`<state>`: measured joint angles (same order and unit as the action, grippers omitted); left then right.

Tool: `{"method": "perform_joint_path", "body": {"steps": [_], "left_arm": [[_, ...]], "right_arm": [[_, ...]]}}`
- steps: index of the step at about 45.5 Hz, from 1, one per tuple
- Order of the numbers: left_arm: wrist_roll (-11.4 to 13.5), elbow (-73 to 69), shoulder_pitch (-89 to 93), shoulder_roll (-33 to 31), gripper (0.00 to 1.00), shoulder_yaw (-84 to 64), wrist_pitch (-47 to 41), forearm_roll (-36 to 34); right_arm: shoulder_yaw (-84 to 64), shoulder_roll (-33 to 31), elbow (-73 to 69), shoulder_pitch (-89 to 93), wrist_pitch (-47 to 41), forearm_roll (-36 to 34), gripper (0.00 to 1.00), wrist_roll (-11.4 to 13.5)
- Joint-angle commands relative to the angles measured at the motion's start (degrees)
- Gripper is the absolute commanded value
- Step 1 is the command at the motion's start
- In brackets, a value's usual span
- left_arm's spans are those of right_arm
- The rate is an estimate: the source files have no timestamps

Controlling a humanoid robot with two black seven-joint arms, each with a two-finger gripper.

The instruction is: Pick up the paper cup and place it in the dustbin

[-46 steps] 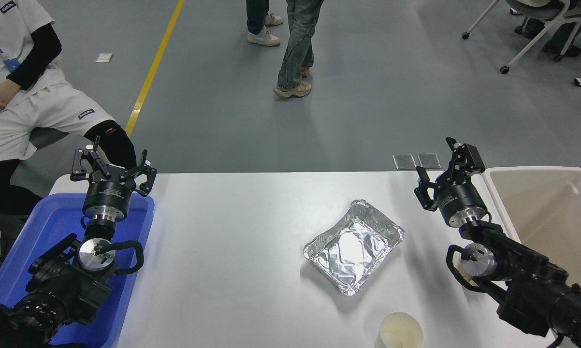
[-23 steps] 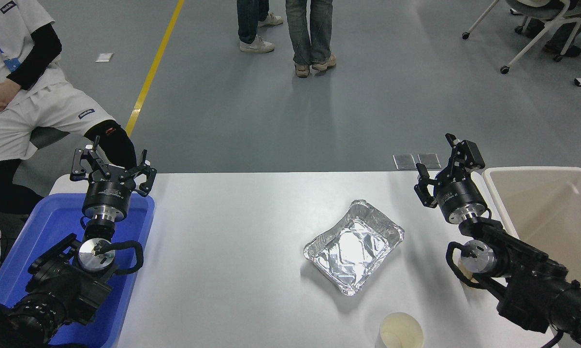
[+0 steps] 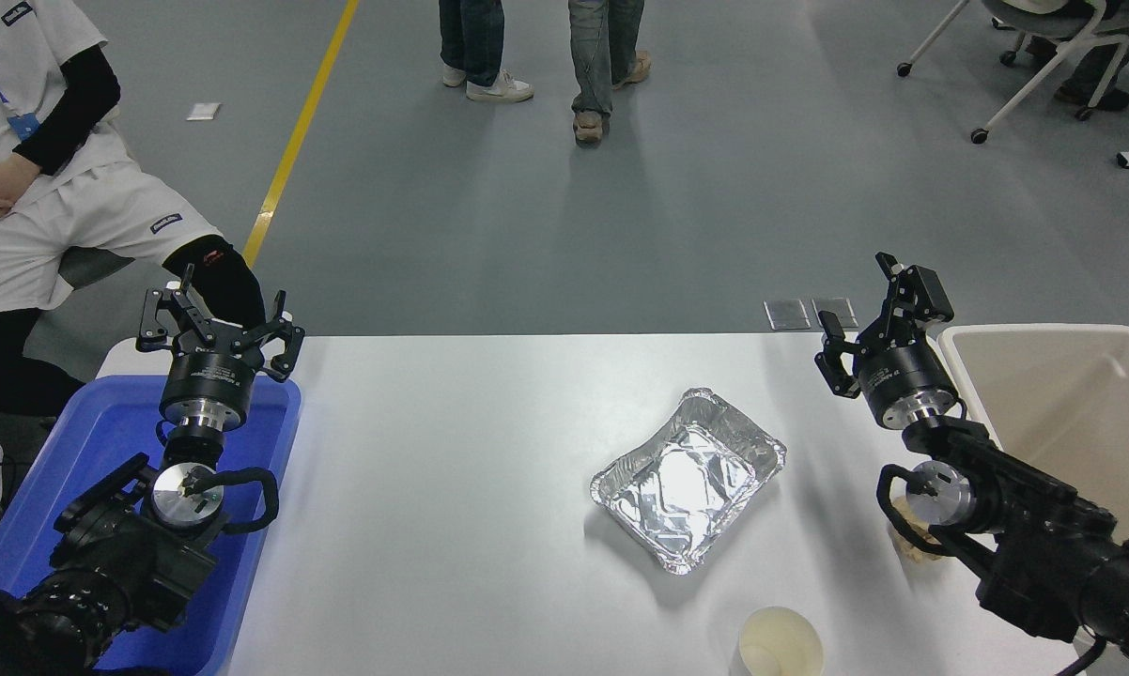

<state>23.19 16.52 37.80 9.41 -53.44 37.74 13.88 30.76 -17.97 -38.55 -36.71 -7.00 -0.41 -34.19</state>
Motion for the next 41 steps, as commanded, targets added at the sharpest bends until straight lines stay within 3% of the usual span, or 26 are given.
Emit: {"method": "perform_joint_path", "body": {"steps": [1,8,22,41], "left_arm": [[0.0,0.0,0.0,0.0,0.99,0.0,0.0,-0.1],[0.0,0.0,0.0,0.0,0.99,0.0,-0.1,0.0],[0.0,0.0,0.0,0.0,0.99,0.0,0.0,0.0],[0.0,0.0,0.0,0.0,0.99,0.0,0.0,0.0]], "right_arm": [[-4.8,-1.4,-0.3,-1.7,0.0,0.1,1.0,0.0],[-12.8,-4.3,-0.7,-4.1,0.1,0.1,1.0,0.1],[-30.0,-16.1,-12.1,-12.2,-0.6,-0.1,1.0,0.7],[-60.5,-22.5,-17.7,-30.4,-3.4,0.7,1.0,0.6]]}}
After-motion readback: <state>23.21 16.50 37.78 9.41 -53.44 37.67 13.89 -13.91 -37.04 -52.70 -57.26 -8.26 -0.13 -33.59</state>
